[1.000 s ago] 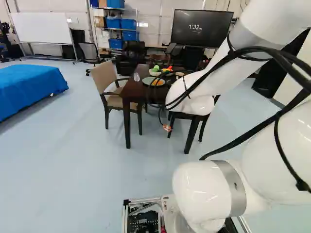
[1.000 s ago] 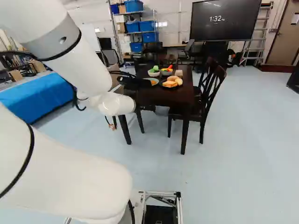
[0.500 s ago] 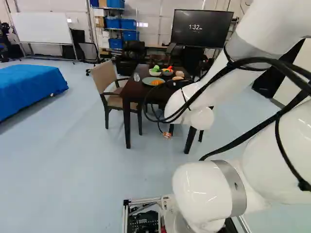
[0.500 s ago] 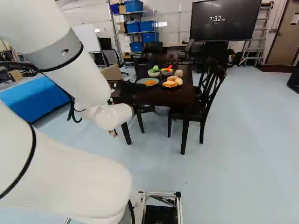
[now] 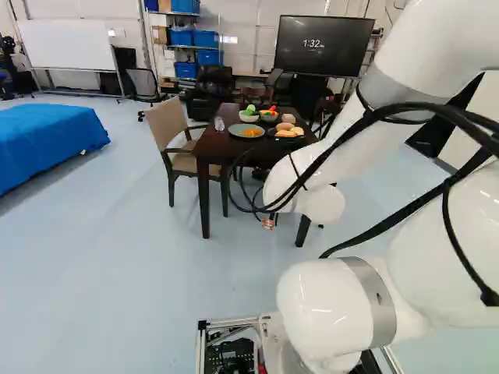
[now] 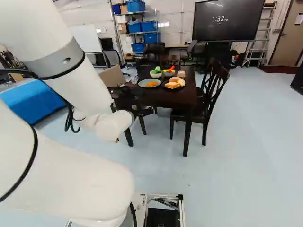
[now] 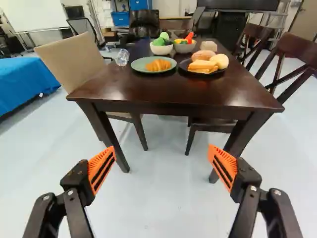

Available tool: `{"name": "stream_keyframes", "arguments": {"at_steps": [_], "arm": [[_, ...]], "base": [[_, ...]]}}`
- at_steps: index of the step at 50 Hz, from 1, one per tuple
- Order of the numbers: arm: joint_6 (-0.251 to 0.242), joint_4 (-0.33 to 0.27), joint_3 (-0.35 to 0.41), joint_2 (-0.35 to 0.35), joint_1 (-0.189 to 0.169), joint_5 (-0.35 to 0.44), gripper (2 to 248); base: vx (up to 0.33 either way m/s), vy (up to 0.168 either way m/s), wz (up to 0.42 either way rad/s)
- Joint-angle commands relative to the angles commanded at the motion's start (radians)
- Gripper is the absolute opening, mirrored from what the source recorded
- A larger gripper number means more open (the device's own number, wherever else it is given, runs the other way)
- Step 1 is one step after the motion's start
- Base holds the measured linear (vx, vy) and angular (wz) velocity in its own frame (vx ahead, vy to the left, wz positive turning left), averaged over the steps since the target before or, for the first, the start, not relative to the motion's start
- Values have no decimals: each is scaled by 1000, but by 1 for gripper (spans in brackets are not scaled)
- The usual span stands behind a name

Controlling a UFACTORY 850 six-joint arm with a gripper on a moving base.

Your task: Move the croissant to the empty plate

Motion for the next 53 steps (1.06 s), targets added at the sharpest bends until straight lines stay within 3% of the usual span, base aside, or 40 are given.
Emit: {"name": "stream_keyframes", "arguments": {"at_steps": [23,53], "arm": [[-9,-11,24,-1,7,57,247],[-10,-12,26,-1,7,62,247]], "base": [[0,0,0],[0,0,0]]}}
